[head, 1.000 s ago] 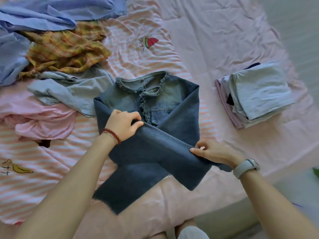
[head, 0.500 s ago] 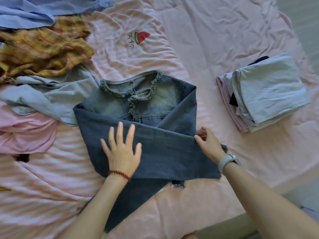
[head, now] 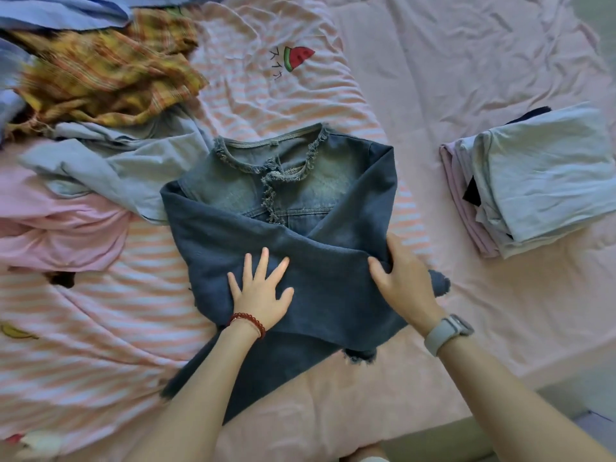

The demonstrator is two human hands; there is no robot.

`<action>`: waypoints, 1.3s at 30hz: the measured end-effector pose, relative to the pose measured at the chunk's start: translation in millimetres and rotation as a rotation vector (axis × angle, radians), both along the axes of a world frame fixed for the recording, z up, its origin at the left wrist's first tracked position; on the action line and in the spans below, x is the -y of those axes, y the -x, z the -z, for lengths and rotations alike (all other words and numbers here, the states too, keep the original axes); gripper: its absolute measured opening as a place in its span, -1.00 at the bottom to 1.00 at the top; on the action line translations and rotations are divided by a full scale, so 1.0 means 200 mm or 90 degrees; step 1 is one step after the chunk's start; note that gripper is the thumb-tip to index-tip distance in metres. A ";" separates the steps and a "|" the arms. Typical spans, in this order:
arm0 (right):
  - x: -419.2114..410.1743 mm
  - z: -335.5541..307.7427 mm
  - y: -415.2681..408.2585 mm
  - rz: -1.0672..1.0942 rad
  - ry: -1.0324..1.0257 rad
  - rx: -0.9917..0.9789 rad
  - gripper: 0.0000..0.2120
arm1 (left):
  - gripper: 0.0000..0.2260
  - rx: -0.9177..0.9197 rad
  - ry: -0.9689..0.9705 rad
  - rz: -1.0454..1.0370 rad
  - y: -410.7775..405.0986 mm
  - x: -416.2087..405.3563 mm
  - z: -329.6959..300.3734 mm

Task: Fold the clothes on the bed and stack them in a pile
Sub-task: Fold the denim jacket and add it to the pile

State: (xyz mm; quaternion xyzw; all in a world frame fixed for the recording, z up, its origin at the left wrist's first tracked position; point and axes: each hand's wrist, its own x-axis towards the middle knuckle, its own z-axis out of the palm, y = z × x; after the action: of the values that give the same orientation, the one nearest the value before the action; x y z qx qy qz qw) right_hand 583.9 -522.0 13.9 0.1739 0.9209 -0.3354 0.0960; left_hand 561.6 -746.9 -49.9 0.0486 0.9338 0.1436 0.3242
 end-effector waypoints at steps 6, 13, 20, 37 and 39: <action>0.52 -0.26 -0.04 -0.259 0.011 -0.114 -0.48 | -0.76 0.215 -0.681 -0.677 0.06 0.29 -0.29; 0.82 -0.09 -0.11 -0.460 0.182 0.150 -0.47 | -0.59 0.235 -0.717 -0.854 -0.17 0.61 -0.22; 0.62 0.11 -0.14 -0.144 0.111 0.052 -0.56 | -0.67 0.123 -0.404 -0.658 -0.27 0.57 -0.08; 0.55 0.21 -0.08 0.088 0.299 0.215 -0.64 | -0.81 0.150 -0.612 -0.857 -0.24 0.64 -0.06; 0.56 0.21 -0.12 0.051 0.188 0.158 -0.52 | -0.80 0.157 -0.621 -0.827 -0.23 0.63 -0.06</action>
State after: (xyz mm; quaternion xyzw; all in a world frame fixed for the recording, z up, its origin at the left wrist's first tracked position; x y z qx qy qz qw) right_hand 607.0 -633.4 -27.3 0.2342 0.8353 -0.4462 0.2199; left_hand 608.1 -872.0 -37.0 -0.3823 0.5662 0.6966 0.2192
